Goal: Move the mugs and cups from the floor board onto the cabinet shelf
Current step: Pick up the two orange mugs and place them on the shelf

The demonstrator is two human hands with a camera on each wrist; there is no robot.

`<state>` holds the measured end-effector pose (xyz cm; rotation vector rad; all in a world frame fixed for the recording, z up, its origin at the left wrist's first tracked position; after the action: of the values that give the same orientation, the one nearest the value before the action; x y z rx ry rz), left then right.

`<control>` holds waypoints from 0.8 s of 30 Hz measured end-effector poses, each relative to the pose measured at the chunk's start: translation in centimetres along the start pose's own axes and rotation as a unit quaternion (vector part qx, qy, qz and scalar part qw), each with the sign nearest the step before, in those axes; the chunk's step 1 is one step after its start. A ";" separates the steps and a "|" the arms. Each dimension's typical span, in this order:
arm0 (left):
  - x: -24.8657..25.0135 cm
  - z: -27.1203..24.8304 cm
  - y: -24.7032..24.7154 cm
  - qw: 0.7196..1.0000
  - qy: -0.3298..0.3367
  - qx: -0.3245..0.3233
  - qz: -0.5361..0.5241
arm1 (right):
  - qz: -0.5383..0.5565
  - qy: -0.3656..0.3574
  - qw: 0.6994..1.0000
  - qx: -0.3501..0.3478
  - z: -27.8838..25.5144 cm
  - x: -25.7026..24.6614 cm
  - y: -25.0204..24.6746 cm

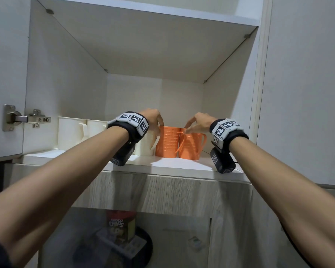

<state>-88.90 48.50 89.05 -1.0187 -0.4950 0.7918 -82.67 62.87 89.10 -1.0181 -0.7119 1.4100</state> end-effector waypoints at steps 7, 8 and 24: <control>0.0 -0.2 0.1 0.999 -0.004 0.035 -0.001 | -0.018 -0.001 1.000 0.009 -0.4 0.1 0.3; -0.1 -0.3 0.1 0.999 -0.006 0.039 -0.010 | -0.018 -0.002 1.000 0.012 -0.5 0.1 0.2; -6.0 -20.9 -2.2 0.976 -0.087 0.136 -0.147 | 0.178 -0.224 0.954 0.089 -13.4 -11.2 4.2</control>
<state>-77.39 31.55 81.45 -0.6068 -0.6511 0.6635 -73.50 49.47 81.53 -0.7096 -0.7293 2.0206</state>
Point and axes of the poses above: each hand's wrist, its own z-axis towards the middle knuckle, its own y-axis out of the palm, x = y × z, the point moved 10 cm from there along z, towards the middle knuckle, and after that the axes turned 2 degrees about z, right-handed, at the moved point
